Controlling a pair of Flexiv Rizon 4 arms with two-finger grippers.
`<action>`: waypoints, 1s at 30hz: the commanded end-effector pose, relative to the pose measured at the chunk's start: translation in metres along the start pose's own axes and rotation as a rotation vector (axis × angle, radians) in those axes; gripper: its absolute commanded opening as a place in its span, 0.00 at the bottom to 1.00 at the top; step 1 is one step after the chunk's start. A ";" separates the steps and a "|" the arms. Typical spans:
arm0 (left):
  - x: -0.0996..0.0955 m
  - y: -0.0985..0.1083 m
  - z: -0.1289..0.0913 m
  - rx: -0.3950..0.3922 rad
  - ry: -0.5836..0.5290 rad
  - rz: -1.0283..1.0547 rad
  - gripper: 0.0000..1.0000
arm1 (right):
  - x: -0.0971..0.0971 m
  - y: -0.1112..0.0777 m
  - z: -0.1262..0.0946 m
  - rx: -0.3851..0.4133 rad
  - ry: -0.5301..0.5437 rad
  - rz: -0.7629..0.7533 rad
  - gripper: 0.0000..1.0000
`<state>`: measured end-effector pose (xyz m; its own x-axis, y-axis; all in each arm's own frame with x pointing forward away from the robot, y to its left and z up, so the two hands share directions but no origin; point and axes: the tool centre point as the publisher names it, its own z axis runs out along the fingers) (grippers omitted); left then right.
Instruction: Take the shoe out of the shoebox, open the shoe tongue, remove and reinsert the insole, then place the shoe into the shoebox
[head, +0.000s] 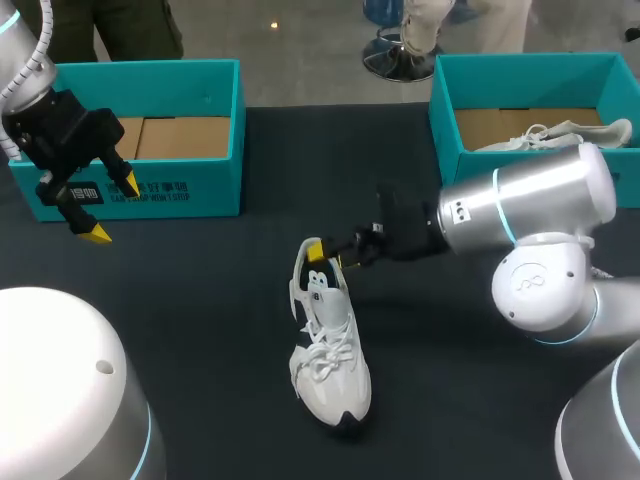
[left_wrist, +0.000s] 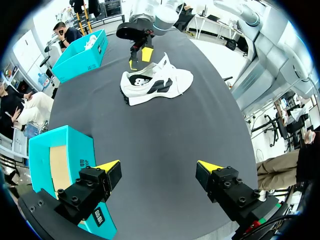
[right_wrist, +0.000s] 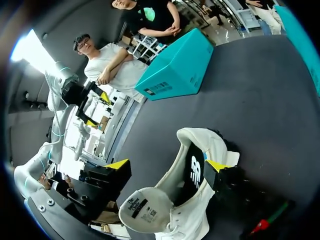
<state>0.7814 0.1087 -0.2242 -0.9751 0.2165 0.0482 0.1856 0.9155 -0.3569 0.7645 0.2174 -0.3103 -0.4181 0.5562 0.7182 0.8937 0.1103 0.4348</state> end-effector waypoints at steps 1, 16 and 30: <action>0.001 0.000 0.000 -0.001 0.000 0.000 1.00 | 0.017 0.004 -0.006 0.041 -0.197 0.020 1.00; 0.001 0.000 0.000 -0.001 0.000 0.000 1.00 | 0.043 0.003 -0.008 0.173 -0.524 0.071 1.00; 0.001 0.000 0.000 -0.001 0.000 0.000 1.00 | 0.050 0.001 -0.012 0.184 -0.658 0.150 1.00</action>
<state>0.7814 0.1087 -0.2242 -0.9751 0.2165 0.0482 0.1857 0.9155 -0.3569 0.7459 0.2341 -0.2687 -0.2118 0.8228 0.5274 0.9707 0.1145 0.2111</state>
